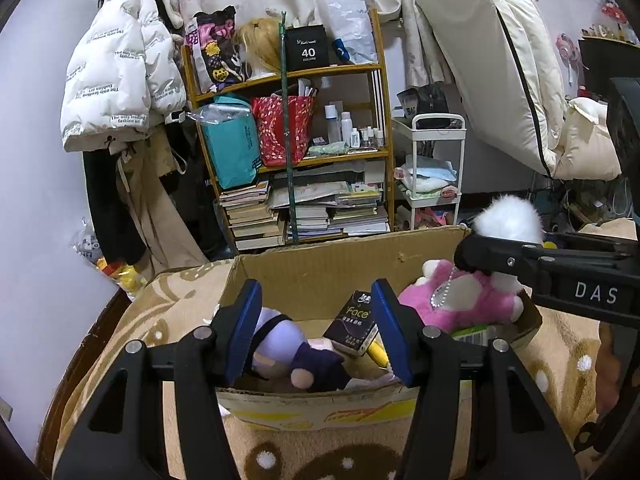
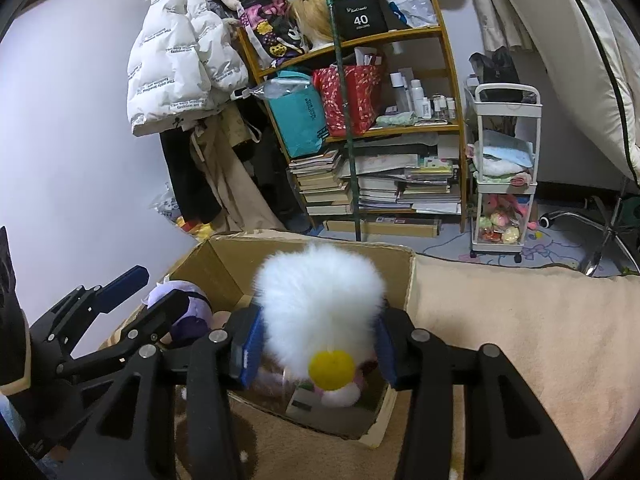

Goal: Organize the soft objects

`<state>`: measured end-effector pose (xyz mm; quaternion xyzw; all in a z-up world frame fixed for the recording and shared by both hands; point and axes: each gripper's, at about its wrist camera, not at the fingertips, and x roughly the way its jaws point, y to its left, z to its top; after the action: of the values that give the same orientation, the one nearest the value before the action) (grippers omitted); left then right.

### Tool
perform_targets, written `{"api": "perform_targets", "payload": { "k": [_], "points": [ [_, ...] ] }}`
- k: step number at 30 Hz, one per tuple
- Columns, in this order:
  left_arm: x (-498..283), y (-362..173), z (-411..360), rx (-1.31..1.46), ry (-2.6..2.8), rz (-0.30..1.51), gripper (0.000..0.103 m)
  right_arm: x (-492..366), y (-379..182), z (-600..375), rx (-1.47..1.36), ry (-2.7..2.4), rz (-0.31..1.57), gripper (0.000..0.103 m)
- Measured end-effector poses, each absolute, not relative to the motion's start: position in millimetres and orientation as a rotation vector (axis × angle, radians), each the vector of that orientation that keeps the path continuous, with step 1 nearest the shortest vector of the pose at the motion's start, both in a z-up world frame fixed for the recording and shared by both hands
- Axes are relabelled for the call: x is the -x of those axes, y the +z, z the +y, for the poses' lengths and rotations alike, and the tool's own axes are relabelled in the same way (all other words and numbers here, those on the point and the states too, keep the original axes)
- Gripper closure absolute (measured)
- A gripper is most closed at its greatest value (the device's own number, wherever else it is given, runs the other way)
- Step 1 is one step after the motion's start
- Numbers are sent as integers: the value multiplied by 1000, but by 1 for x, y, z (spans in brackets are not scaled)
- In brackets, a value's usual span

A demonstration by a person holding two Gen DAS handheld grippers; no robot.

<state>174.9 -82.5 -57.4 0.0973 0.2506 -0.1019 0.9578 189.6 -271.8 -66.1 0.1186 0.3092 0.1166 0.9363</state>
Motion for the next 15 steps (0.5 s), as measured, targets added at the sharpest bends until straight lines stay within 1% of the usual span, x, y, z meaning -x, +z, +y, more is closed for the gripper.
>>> {"api": "perform_targets", "payload": {
  "k": [6, 8, 10, 11, 13, 15],
  "points": [
    [-173, -56, -73, -171, -191, 548, 46, -187, -62, -269, -241, 243, 619, 35],
    [-170, -56, -69, -158, -190, 558, 44, -184, -59, -270, -246, 237, 609, 32],
    [-167, -54, -67, -153, -186, 558, 39, -181, -55, -271, -253, 231, 601, 29],
    [-163, -53, -65, -151, -181, 555, 39, -179, -53, -272, -262, 231, 595, 27],
    [-159, -50, -63, -150, -182, 553, 39, -174, -49, -274, -274, 222, 585, 19],
    [-153, -47, -62, -153, -184, 548, 39, -168, -45, -275, -267, 210, 574, 17]
  ]
}}
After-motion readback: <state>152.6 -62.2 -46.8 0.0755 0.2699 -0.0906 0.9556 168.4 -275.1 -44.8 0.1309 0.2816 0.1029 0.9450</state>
